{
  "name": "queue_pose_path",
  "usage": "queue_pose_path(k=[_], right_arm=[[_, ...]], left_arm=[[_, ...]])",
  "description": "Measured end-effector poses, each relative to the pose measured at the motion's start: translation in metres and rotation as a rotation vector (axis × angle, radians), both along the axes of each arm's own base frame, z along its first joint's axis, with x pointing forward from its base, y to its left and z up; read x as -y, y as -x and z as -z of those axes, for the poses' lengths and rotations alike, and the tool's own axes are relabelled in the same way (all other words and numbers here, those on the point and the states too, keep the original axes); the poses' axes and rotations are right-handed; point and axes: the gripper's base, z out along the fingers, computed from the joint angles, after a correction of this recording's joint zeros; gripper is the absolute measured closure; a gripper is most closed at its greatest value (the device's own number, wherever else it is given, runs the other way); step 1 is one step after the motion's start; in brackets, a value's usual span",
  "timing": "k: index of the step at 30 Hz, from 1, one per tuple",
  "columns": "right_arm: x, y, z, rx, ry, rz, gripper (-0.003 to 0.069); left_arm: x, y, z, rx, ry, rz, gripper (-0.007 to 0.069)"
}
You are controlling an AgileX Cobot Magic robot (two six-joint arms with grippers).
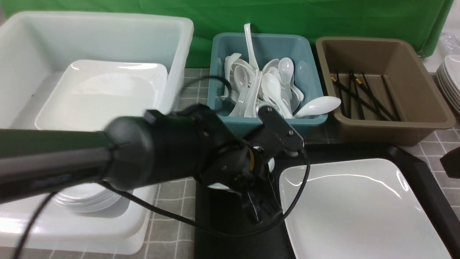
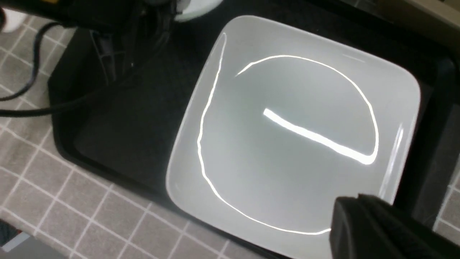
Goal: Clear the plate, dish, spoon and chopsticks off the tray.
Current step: Use the left arm to put the small plate into the large storage box on the left
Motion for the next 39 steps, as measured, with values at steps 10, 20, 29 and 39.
queue_pose_path(k=[10,20,29,39], right_arm=[[-0.021,0.000,-0.009,0.023,-0.215,-0.113,0.0621],[-0.092,-0.033,-0.034,-0.026,-0.342,-0.373,0.0631],[-0.174,-0.061,-0.020,-0.072,-0.248,-0.445,0.0631],[-0.192,-0.076,-0.018,-0.065,-0.252,-0.440,0.0631]], left_arm=[[-0.066,0.027,-0.126,0.134,0.248,-0.176,0.0594],[-0.203,0.023,-0.158,0.115,0.230,-0.661,0.0594],[-0.223,0.011,-0.093,-0.059,0.167,-0.785,0.0594],[-0.215,-0.016,-0.059,-0.089,0.167,-0.769,0.0463]])
